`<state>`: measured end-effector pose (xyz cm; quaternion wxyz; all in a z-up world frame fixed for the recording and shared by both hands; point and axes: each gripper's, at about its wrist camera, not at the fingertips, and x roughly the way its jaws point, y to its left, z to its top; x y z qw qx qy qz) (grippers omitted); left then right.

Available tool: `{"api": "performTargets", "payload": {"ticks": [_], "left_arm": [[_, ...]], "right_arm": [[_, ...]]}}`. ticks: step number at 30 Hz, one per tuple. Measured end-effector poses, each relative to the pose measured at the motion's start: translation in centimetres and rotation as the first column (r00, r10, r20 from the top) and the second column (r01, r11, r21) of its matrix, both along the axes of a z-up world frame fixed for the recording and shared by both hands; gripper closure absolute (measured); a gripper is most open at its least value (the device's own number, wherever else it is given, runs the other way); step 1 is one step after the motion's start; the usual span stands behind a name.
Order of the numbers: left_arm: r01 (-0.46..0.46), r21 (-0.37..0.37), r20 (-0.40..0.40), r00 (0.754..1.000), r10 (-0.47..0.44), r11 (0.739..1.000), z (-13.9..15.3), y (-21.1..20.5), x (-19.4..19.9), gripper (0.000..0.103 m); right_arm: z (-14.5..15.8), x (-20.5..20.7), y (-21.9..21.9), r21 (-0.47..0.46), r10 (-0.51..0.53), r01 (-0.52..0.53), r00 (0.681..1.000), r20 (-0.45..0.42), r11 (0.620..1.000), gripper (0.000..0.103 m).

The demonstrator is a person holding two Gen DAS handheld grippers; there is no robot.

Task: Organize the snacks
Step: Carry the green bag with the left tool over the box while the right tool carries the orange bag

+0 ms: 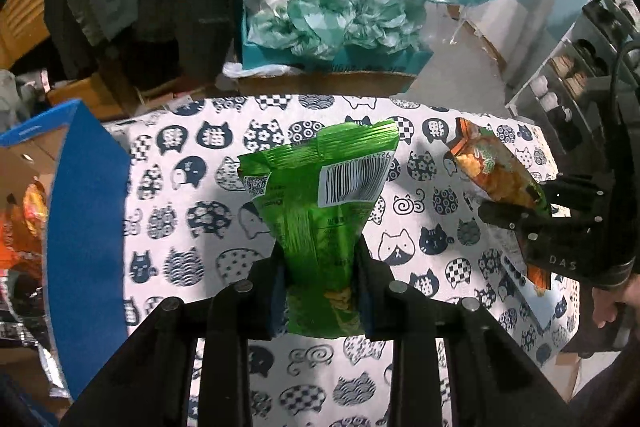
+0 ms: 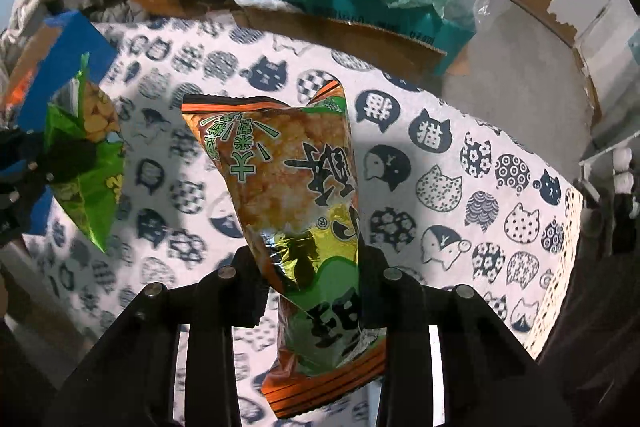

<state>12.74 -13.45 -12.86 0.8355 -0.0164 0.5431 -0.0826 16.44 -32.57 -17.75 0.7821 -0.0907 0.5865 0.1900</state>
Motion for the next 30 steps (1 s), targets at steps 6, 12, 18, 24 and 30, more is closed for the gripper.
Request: {"api": "performTargets", "payload": {"ticks": [6,12,18,24,30], "left_arm": [[0.009,0.024,0.054,0.998,-0.011,1.0,2.4,1.8,-1.9,0.074],[0.014,0.052,0.101,0.995,-0.019,0.999,4.7,3.7,-4.0,0.074],[-0.004,0.058,0.132,0.991,-0.004,0.998,6.4,5.7,-5.7,0.074],[-0.029,0.06,0.174,0.985,0.018,0.998,7.6,7.6,-7.0,0.074],[-0.052,0.052,0.203,0.978,0.041,0.997,8.6,9.9,-8.3,0.074]], "right_arm": [[3.2,-1.7,1.1,0.062,-0.032,0.029,0.999,0.043,0.998,0.071],[5.4,-3.2,2.6,0.109,-0.058,0.051,0.996,0.068,0.993,0.071],[7.4,-4.4,3.7,0.155,-0.072,0.055,0.992,0.104,0.986,0.071],[9.0,-5.6,4.8,0.188,-0.069,0.044,0.989,0.129,0.981,0.071],[10.2,-6.4,6.5,0.204,-0.052,0.021,0.987,0.15,0.979,0.071]]}}
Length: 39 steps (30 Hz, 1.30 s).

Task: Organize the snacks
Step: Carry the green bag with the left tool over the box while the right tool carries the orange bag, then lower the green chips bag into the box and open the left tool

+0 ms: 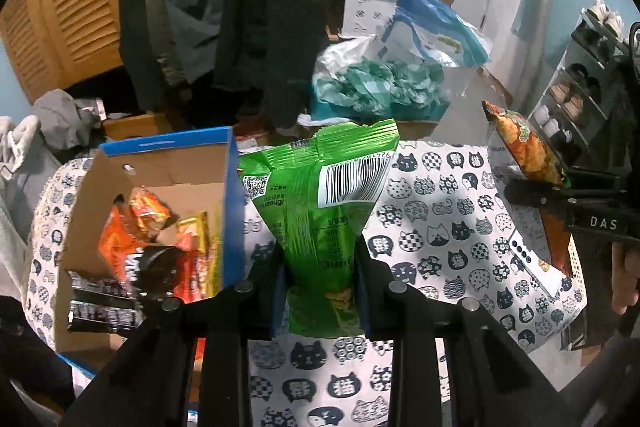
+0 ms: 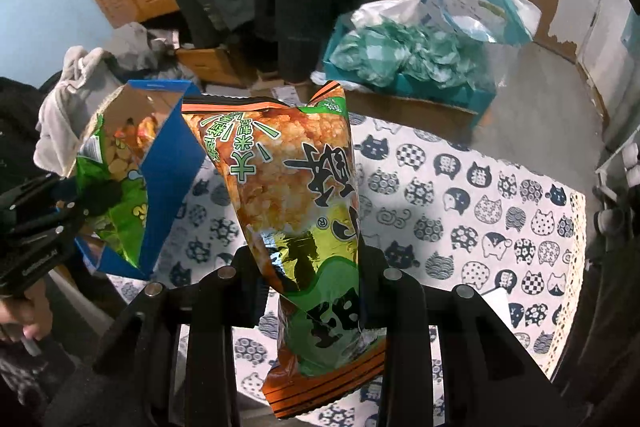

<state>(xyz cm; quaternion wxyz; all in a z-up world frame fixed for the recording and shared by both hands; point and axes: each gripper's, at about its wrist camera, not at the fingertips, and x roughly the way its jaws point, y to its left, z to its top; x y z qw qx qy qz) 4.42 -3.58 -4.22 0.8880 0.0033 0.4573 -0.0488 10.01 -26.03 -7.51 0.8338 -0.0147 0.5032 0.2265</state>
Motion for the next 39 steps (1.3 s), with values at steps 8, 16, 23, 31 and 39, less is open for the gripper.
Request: {"api": "performTargets", "payload": {"ticks": [8,16,23,31,39], "left_arm": [[-0.086,-0.003,0.036,0.996,0.086,0.996,0.9,5.3,-1.2,0.074],[-0.233,-0.006,0.028,0.972,0.233,0.972,-0.3,12.7,-1.2,0.074],[-0.335,-0.02,-0.04,0.942,0.334,0.942,-3.3,17.8,-1.1,0.074],[-0.36,-0.041,-0.107,0.929,0.355,0.932,-6.4,20.1,-1.2,0.074],[-0.384,-0.03,-0.182,0.91,0.373,0.923,-9.0,21.1,-0.9,0.073]], "right_arm": [[1.4,0.1,3.5,0.012,0.042,-0.042,0.999,0.013,0.999,0.071],[1.8,1.0,8.4,0.022,0.11,-0.11,0.994,0.003,0.994,0.071],[1.7,1.5,13.2,0.019,0.18,-0.179,0.984,-0.015,0.984,0.071],[1.4,1.6,17.4,0.018,0.233,-0.233,0.972,-0.033,0.972,0.071],[0.9,1.4,20.5,0.015,0.277,-0.277,0.959,-0.058,0.961,0.071]]}}
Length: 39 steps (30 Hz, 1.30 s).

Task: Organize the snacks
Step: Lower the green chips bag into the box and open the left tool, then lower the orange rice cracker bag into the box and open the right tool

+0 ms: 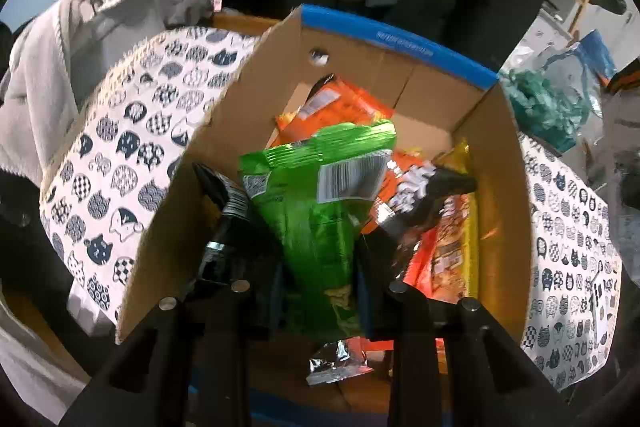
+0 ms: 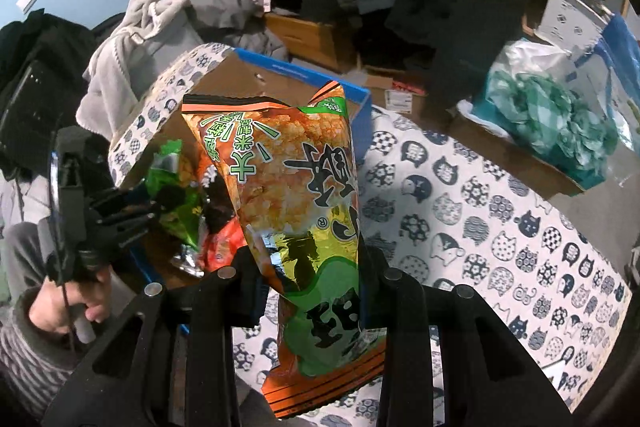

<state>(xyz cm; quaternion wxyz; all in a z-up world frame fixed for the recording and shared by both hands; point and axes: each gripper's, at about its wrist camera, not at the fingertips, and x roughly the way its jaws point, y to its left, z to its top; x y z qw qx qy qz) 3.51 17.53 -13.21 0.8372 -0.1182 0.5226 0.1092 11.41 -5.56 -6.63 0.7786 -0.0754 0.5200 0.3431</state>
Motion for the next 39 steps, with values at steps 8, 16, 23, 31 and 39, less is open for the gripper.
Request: {"api": "performTargets", "payload": {"ticks": [8,16,23,31,39], "left_arm": [[-0.007,-0.002,0.027,1.0,0.007,1.0,1.5,0.0,-0.5,0.036],[-0.012,0.01,0.092,0.996,0.011,1.0,4.7,0.2,-1.0,0.027],[-0.033,0.034,0.11,0.993,0.029,0.999,5.6,1.1,-1.5,0.027],[-0.051,0.027,0.109,0.993,0.048,0.998,5.8,2.0,-1.3,0.027],[-0.047,0.037,0.086,0.995,0.043,0.998,5.4,2.0,-1.1,0.026]], "right_arm": [[-0.5,0.3,3.0,0.002,0.023,-0.023,1.0,-0.022,1.0,0.071],[-1.2,2.0,7.0,0.023,0.034,-0.033,0.998,-0.06,0.999,0.071],[-2.6,3.7,10.8,-0.02,0.054,-0.055,0.997,-0.061,0.998,0.071],[-5.0,6.1,13.4,-0.109,0.07,-0.076,0.996,-0.06,0.991,0.07],[-7.3,7.2,14.0,-0.14,0.058,-0.071,0.994,-0.094,0.988,0.063]]}}
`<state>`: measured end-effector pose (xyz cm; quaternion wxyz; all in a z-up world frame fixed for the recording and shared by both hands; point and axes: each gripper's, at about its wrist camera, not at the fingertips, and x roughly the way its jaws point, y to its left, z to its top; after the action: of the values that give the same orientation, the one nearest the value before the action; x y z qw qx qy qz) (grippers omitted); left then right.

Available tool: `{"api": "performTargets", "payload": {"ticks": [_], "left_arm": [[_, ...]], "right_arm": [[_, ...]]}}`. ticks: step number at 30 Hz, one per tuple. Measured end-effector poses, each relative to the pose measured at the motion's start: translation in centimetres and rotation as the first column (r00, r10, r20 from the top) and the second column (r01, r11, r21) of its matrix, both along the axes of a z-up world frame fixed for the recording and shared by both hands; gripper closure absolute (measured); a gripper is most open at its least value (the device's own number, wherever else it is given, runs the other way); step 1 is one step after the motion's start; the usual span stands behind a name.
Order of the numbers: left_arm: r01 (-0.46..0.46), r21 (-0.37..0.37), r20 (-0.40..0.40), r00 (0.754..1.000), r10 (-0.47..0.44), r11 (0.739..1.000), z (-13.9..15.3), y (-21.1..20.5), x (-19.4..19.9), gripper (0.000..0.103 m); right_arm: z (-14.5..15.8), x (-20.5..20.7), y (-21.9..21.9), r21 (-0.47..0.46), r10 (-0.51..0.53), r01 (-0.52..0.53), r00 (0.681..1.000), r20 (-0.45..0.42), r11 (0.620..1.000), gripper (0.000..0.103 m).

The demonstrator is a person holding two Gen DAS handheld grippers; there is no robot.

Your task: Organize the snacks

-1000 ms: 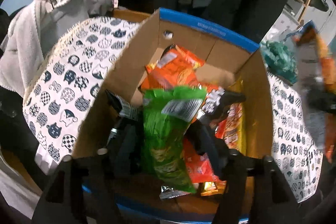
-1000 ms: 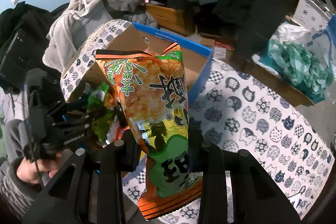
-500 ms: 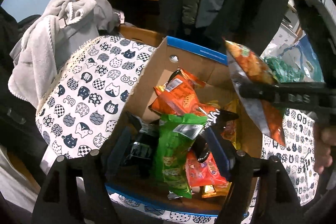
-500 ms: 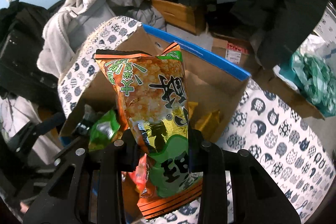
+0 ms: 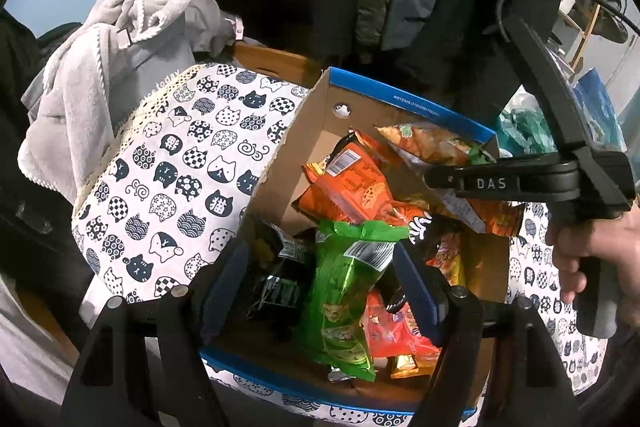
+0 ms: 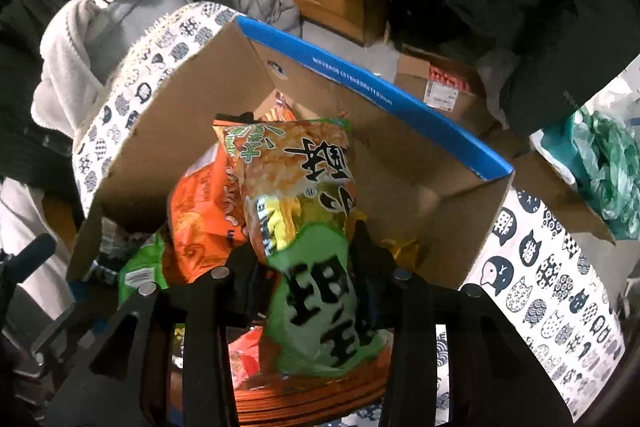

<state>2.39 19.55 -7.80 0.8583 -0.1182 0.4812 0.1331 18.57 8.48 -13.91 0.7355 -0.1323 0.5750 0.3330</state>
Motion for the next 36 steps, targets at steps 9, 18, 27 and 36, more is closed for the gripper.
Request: {"api": "performTargets", "payload": {"ticks": [9,18,27,36], "left_arm": [[0.03,-0.001,0.006,1.0,-0.03,1.0,1.0,-0.9,0.0,0.022],[0.057,0.005,0.075,0.996,-0.057,0.998,4.3,-1.6,-1.3,0.016],[0.065,0.039,0.129,0.989,-0.07,0.997,6.9,-2.4,-2.8,0.014],[0.127,0.115,0.13,0.981,-0.142,0.985,7.6,-5.1,-3.5,0.005]], "right_arm": [[3.1,-0.1,-1.4,0.077,-0.057,0.054,0.998,0.036,0.996,0.036],[8.8,-4.7,-4.9,0.13,-0.107,0.086,0.98,0.167,0.988,0.024],[13.7,-8.8,-9.5,0.203,-0.169,0.116,0.95,0.264,0.972,0.023],[14.2,-11.6,-14.2,0.239,-0.232,0.163,0.926,0.297,0.957,0.022]]}}
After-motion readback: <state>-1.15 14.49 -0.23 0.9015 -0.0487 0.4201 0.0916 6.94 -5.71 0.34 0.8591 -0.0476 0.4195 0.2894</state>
